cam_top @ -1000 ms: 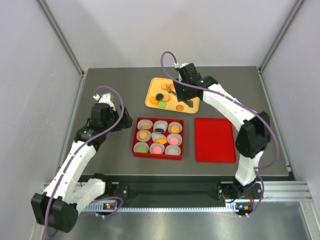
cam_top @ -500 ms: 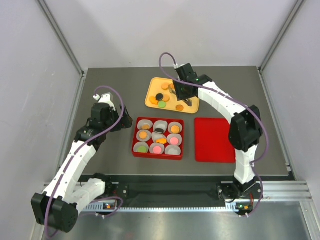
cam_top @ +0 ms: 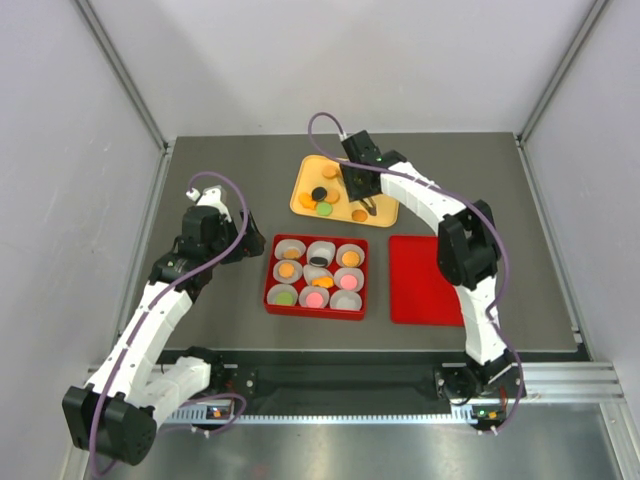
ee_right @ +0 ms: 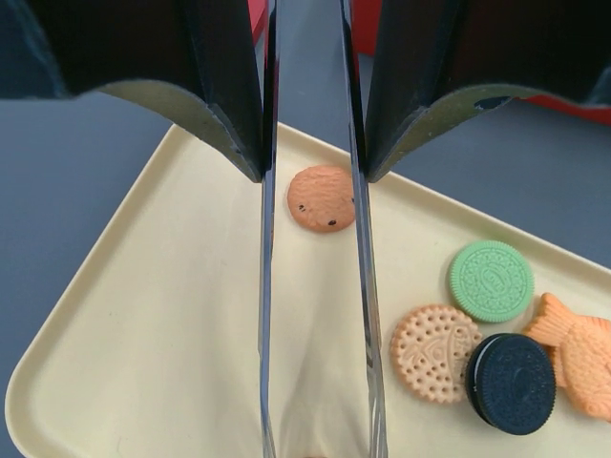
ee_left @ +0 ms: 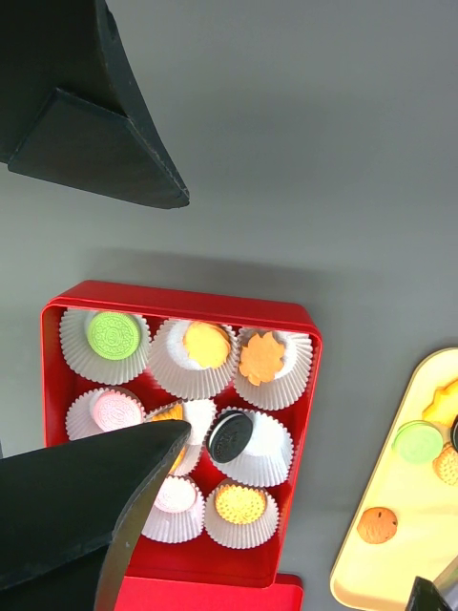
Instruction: Pack the cookies
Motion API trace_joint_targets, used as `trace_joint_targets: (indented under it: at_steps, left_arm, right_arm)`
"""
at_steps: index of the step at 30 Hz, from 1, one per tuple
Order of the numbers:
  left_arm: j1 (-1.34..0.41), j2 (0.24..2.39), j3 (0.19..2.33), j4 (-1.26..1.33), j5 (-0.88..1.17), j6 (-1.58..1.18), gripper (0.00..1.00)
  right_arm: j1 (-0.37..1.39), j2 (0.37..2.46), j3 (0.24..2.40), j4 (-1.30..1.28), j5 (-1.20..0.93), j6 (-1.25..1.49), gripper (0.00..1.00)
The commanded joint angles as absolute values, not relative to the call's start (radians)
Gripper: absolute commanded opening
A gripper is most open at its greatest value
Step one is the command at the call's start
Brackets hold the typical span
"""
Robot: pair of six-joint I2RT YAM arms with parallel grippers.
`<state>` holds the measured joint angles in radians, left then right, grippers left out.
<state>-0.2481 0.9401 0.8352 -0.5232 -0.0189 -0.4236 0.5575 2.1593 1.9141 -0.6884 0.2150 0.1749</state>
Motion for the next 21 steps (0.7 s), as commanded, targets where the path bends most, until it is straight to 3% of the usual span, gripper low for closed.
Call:
trace_joint_targets:
  at_steps: [1, 12, 21]
  left_arm:
    - [-0.239, 0.933, 0.83, -0.468, -0.017, -0.419, 0.97]
    - [-0.239, 0.937, 0.831, -0.466, -0.018, -0.417, 0.97]
    - [-0.238, 0.94, 0.831, -0.468, -0.017, -0.417, 0.97]
  right_arm:
    - [0.542, 2.171, 1.982, -0.649, 0.236, 0.169, 0.44]
    - [0.523, 2.201, 2.0, -0.637, 0.213, 0.175, 0.44]
    - [0.508, 2.195, 1.991, -0.637, 0.163, 0.19, 0.37]
